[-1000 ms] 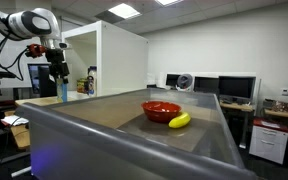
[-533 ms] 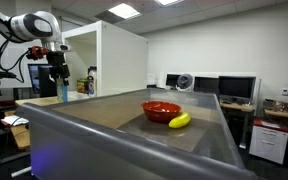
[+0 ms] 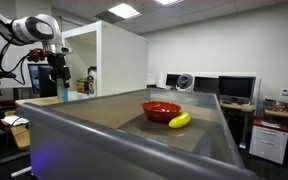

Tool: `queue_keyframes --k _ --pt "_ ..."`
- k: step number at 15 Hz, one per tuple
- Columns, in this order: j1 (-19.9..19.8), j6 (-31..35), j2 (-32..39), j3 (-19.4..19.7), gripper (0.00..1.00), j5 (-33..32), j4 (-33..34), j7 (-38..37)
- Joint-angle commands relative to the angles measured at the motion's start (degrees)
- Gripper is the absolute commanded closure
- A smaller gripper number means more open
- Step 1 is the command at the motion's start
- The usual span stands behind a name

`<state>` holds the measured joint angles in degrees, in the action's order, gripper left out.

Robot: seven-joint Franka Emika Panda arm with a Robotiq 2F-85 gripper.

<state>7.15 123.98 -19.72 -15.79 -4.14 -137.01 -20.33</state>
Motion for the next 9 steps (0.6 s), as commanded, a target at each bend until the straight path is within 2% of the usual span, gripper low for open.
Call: queue_keyframes --k 1,3,9 --pt "0.5 1.1 1.1 0.2 0.35 -1.5 0.4 1.7" --pt "0.6 0.9 1.1 0.3 0.46 -1.7 0.6 1.8" --pt "0.6 -0.2 0.5 0.5 0.46 -1.6 1.1 1.4"
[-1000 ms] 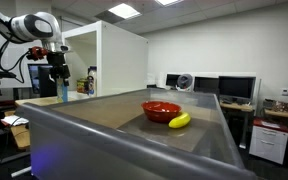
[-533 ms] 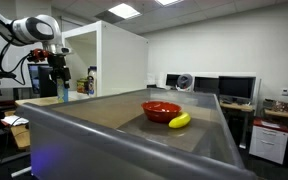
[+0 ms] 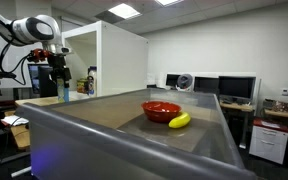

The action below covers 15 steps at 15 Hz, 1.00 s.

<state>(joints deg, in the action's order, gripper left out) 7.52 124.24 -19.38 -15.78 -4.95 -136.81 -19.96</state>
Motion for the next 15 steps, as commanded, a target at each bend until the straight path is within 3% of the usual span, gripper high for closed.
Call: queue_keyframes --k 1,8,15 --pt "0.1 -0.7 0.1 0.6 0.46 -0.8 1.2 1.0" --pt "-1.2 -4.7 1.0 0.5 0.46 -5.0 8.0 -0.2" --pt "-0.3 -4.9 9.4 0.8 0.46 -4.7 17.3 -0.5"
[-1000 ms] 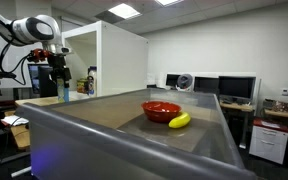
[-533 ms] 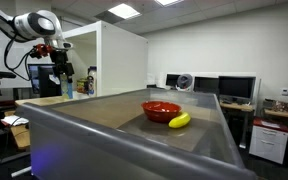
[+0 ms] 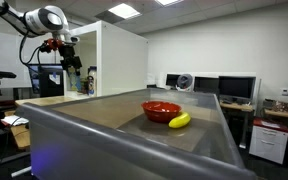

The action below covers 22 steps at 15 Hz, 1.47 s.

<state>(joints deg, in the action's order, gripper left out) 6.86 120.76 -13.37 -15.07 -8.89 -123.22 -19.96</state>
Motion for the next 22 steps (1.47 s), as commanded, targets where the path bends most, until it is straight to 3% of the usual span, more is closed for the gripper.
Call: queue_keyframes --k 1,22 --pt "0.5 -1.4 4.0 0.1 0.46 -0.7 4.3 -0.5" --pt "2.8 -4.6 9.1 0.4 0.46 -0.3 9.2 -5.3"
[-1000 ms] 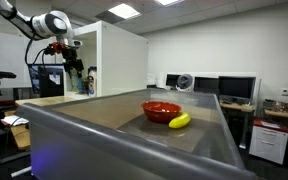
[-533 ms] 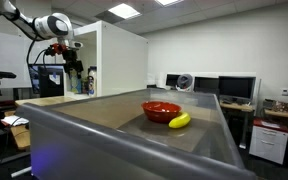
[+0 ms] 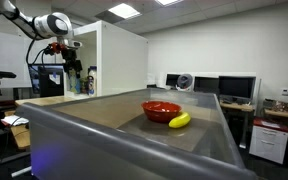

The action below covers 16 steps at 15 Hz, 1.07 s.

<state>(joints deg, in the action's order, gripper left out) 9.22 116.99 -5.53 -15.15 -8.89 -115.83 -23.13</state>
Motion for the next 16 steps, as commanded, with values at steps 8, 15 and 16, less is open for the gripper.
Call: queue_keyframes --k 8,15,16 --pt "0.6 1.8 0.7 0.4 0.46 -0.5 0.6 -5.4" --pt "0.5 3.0 1.0 0.4 0.46 -0.9 0.2 -6.0" --pt "0.5 3.1 1.1 0.4 0.46 -0.9 0.2 -5.9"
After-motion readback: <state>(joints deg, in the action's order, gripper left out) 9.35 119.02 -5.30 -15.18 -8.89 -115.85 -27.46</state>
